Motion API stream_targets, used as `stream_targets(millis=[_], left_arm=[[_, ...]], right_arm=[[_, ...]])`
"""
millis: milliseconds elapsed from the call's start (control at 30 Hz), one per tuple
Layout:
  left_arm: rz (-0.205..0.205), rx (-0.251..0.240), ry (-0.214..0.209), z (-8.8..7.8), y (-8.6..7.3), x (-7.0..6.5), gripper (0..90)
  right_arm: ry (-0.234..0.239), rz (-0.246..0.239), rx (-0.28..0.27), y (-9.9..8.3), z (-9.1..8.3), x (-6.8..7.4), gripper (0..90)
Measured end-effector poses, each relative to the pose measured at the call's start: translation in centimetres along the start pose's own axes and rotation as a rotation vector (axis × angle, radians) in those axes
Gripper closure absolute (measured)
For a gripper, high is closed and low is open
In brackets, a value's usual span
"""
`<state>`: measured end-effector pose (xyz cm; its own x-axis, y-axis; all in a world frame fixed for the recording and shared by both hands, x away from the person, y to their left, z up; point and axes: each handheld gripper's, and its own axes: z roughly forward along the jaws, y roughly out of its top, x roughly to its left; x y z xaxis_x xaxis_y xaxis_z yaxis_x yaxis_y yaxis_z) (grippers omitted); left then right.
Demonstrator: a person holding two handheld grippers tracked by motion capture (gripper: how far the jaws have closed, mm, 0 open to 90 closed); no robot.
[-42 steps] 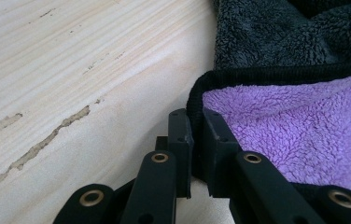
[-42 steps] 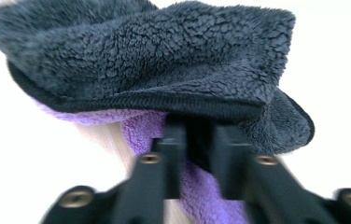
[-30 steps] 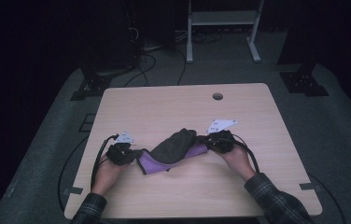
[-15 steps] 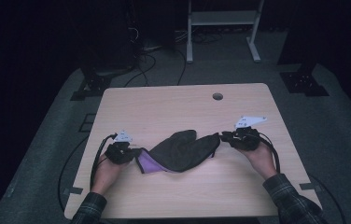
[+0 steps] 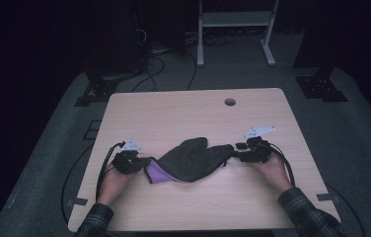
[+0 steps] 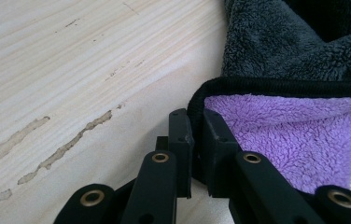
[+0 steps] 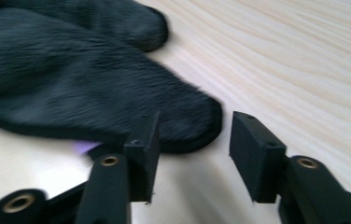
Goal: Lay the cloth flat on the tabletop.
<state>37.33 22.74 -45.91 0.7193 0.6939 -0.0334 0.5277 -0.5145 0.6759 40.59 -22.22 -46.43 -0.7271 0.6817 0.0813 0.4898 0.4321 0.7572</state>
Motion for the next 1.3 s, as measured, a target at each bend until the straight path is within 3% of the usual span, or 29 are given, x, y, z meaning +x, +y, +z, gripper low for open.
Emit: stream_targets(millis=[67,167,200,300,333,467,633,767,833,867,933,1167,1300], left_arm=[[0.003,0.002,0.000,0.0,0.0,0.0,82.2],[0.005,0.003,-0.002,0.0,0.0,0.0,82.3],[0.004,0.002,-0.002,0.0,0.0,0.0,82.7],[0.008,0.005,-0.003,-0.1,0.0,0.0,84.1],[0.008,0.005,-0.005,-0.1,0.0,0.0,85.0],[0.008,-0.013,0.003,-0.4,0.1,0.1,85.4],[0.006,-0.055,0.013,-1.2,0.6,0.3,85.7],[0.018,-0.109,0.033,-2.3,1.9,0.5,85.8],[0.024,-0.137,0.046,-2.8,2.5,0.5,85.9],[0.023,-0.156,0.052,-3.0,3.0,0.6,85.9],[0.022,-0.181,0.058,-3.4,3.7,0.8,85.9],[0.034,-0.260,0.118,-5.2,7.0,2.3,85.9],[0.020,-0.315,0.152,-6.2,9.0,3.5,85.9]], right_arm=[[0.017,0.027,-0.009,0.0,0.8,-0.5,49.6],[0.010,0.027,0.014,0.1,1.6,-0.6,48.2],[0.034,0.025,0.029,0.1,2.2,-0.7,58.4],[0.024,0.010,0.029,0.2,2.3,-0.5,67.6],[0.022,0.001,0.032,0.1,2.2,-0.4,81.2],[0.014,-0.007,0.026,0.1,1.8,-0.3,83.9],[-0.014,-0.022,-0.041,0.9,-0.5,-0.2,85.0],[-0.043,-0.045,-0.113,2.3,-3.0,0.1,85.2],[-0.050,-0.054,-0.123,2.6,-3.4,0.2,85.2],[-0.063,-0.058,-0.158,3.4,-4.3,0.2,85.3],[-0.066,-0.059,-0.165,3.6,-4.6,0.1,85.3],[-0.140,-0.058,-0.235,6.5,-6.9,-1.4,85.3],[-0.190,-0.053,-0.279,8.3,-8.2,-2.5,85.5]])
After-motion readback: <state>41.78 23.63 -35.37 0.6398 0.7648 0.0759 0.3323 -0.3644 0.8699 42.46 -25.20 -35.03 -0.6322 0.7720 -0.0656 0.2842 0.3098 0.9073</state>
